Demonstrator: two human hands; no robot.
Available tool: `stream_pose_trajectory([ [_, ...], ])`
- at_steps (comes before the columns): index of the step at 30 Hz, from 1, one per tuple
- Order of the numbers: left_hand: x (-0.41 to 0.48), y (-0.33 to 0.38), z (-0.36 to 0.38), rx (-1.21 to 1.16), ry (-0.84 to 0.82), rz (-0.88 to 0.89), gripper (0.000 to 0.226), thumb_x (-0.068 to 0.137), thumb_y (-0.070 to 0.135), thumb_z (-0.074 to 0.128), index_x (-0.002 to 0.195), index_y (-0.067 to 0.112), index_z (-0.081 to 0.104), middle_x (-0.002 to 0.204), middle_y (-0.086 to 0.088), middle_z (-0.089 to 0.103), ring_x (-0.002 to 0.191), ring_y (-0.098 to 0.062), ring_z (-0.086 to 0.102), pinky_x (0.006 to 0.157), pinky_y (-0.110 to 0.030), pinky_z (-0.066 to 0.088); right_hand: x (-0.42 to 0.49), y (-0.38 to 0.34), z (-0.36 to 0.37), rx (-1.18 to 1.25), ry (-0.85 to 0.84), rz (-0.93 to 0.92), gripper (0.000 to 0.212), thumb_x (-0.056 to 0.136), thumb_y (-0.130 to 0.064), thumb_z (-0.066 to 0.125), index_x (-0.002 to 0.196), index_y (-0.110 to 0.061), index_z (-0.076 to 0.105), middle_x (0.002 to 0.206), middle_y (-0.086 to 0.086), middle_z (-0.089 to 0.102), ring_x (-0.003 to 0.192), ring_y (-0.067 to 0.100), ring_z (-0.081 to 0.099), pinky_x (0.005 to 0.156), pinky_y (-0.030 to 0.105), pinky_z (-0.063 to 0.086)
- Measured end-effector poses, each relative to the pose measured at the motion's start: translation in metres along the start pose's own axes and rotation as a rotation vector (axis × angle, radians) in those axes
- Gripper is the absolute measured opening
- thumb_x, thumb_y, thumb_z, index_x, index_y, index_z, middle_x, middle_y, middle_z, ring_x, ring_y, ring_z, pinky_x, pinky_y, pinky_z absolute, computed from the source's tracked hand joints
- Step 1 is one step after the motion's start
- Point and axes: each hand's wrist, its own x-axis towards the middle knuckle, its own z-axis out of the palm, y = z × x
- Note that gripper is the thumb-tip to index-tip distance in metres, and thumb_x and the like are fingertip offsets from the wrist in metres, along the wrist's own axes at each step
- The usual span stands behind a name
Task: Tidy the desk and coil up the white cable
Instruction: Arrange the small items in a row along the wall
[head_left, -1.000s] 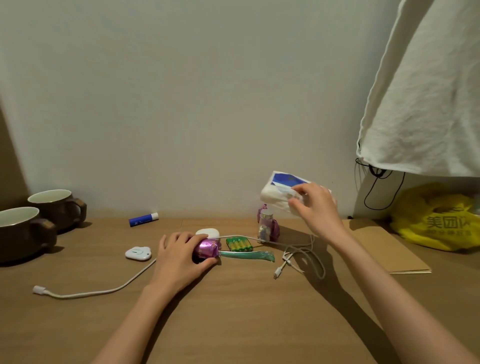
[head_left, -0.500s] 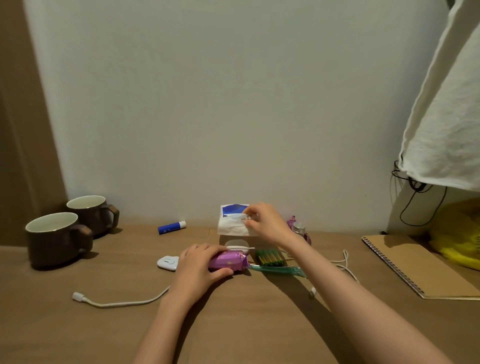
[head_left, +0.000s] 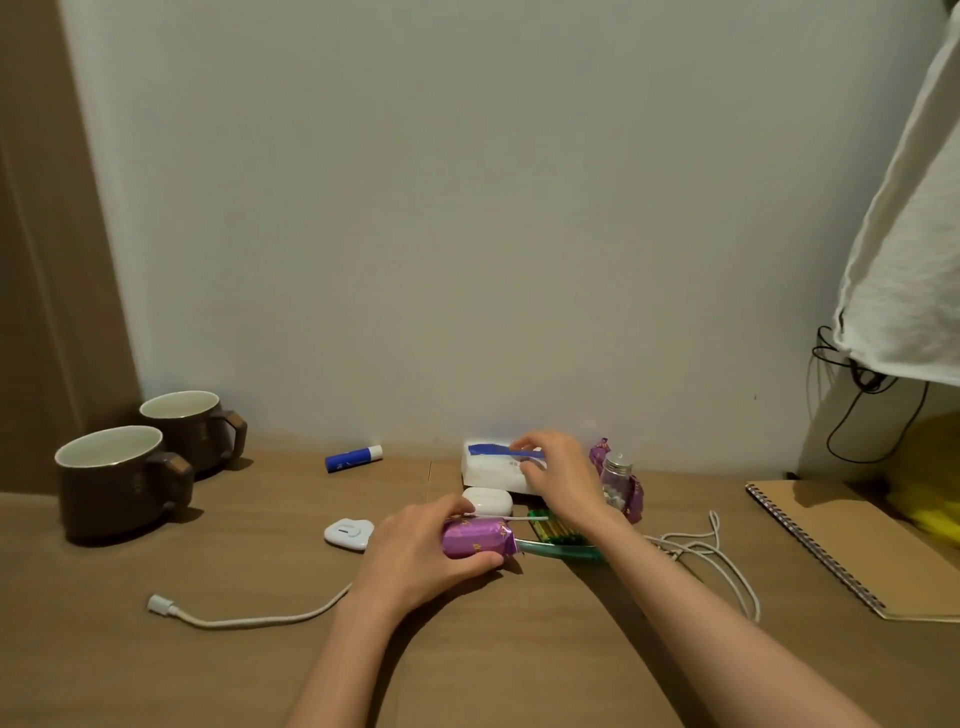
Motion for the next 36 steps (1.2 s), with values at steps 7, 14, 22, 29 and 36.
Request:
stream_pose_trajectory([
  [7, 0.0, -0.008, -0.004, -0.048, -0.017, 0.007, 0.062, 0.057, 0.077, 0.061, 0.105, 0.038, 0.062, 0.092, 0.019, 0.065, 0.084, -0.003, 0.057, 0.071, -0.028, 0.052, -0.006, -0.02, 0.0, -0.028, -0.24, -0.275, 0.026, 0.097, -0.026, 0.049, 0.115, -0.025, 0.067, 0.123, -0.002, 0.058, 0.116, 0.014, 0.047, 0.098, 0.032, 0.041],
  [14, -0.003, -0.012, -0.015, -0.06, -0.102, -0.015, 0.07, 0.052, 0.078, 0.064, 0.109, 0.038, 0.065, 0.094, 0.018, 0.067, 0.084, -0.002, 0.059, 0.072, -0.028, 0.054, -0.013, -0.024, 0.006, -0.122, -0.38, -0.224, 0.033, 0.099, -0.035, 0.042, 0.126, -0.027, 0.06, 0.127, 0.0, 0.04, 0.122, 0.016, 0.036, 0.105, 0.037, 0.036],
  [22, -0.009, -0.016, -0.026, -0.147, -0.018, -0.125, 0.065, 0.056, 0.07, 0.07, 0.107, 0.03, 0.069, 0.086, 0.014, 0.069, 0.079, -0.005, 0.061, 0.07, -0.029, 0.055, -0.036, -0.017, -0.002, -0.03, -0.369, -0.204, 0.03, 0.099, -0.032, 0.041, 0.121, -0.029, 0.061, 0.124, -0.003, 0.052, 0.115, 0.013, 0.045, 0.097, 0.031, 0.04],
  [29, -0.009, -0.013, -0.023, -0.158, 0.186, -0.234, 0.045, 0.062, 0.068, 0.068, 0.09, 0.032, 0.07, 0.074, 0.01, 0.068, 0.071, -0.008, 0.06, 0.065, -0.033, 0.052, -0.054, -0.01, -0.022, -0.07, -0.296, -0.284, 0.027, 0.096, -0.034, 0.048, 0.117, -0.031, 0.065, 0.121, -0.009, 0.056, 0.113, 0.01, 0.045, 0.096, 0.031, 0.042],
  [36, -0.003, -0.011, -0.013, -0.111, 0.322, -0.322, 0.035, 0.074, 0.064, 0.06, 0.081, 0.03, 0.062, 0.073, 0.008, 0.064, 0.07, -0.013, 0.057, 0.057, -0.031, 0.046, -0.046, 0.02, -0.057, -0.137, 0.269, -0.016, 0.04, 0.085, -0.028, 0.066, 0.124, -0.029, 0.057, 0.136, 0.0, 0.045, 0.123, 0.021, 0.03, 0.1, 0.039, 0.037],
])
